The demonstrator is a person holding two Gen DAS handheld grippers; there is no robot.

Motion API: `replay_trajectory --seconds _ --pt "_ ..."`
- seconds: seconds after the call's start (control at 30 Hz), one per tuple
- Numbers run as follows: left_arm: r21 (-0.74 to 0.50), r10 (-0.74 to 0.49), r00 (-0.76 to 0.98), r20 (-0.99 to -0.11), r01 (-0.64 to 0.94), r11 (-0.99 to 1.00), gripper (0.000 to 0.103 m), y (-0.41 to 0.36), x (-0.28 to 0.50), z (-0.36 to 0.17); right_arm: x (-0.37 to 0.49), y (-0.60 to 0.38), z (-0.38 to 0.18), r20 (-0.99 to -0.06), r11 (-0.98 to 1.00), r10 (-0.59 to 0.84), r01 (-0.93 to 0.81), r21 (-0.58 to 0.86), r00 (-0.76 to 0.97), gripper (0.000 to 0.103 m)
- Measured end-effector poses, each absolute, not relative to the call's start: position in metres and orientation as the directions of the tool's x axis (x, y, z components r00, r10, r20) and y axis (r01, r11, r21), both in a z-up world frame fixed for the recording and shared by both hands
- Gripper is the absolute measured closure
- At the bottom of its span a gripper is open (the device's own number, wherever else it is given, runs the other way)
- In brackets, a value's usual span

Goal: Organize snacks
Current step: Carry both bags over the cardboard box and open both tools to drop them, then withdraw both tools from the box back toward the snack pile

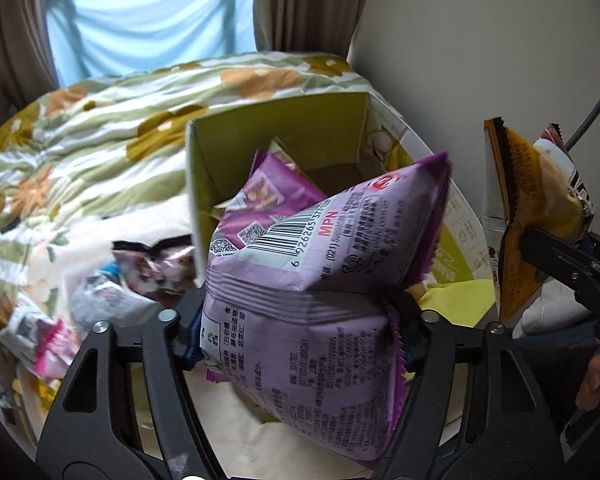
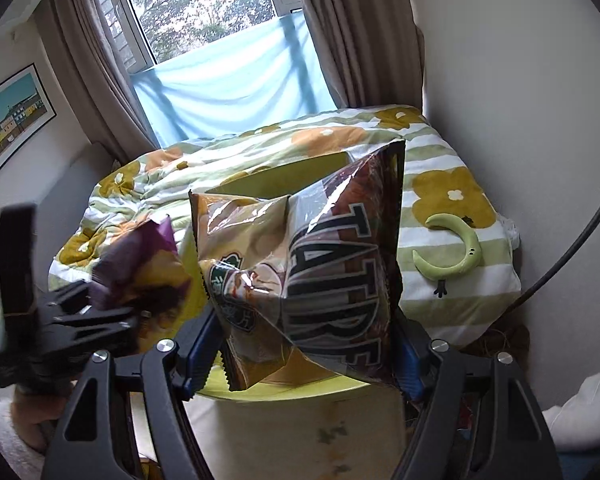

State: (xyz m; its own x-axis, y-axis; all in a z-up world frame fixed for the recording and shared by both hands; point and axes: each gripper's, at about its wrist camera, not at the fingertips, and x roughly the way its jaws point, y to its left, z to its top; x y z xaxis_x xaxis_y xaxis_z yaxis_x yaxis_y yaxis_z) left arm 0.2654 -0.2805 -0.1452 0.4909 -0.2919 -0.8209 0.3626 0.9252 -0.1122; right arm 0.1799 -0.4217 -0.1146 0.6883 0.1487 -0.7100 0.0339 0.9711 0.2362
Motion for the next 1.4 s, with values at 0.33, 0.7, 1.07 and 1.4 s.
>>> replay_trajectory --seconds 0.33,0.7,1.07,1.4 --pt "-0.086 -0.237 0.501 -0.833 0.307 0.948 0.001 -0.272 0.244 -0.148 0.188 -0.44 -0.123 -0.727 0.961 0.204 0.008 0.277 0.656 0.033" --pt "-0.057 -0.167 0.538 -0.826 0.216 0.975 0.001 -0.245 0.219 -0.133 0.217 -0.422 -0.133 -0.749 0.955 0.28 -0.097 0.28 0.6 0.032" --pt "-0.03 -0.109 0.547 -0.83 0.151 0.988 0.001 -0.228 0.203 -0.133 0.228 -0.413 -0.155 -0.767 0.96 0.264 -0.079 0.27 0.585 0.001" --pt "-0.017 -0.083 0.549 -0.832 0.124 0.992 0.001 -0.226 0.195 -0.14 0.202 -0.422 -0.162 -0.77 0.961 0.266 -0.101 0.256 0.58 0.001"
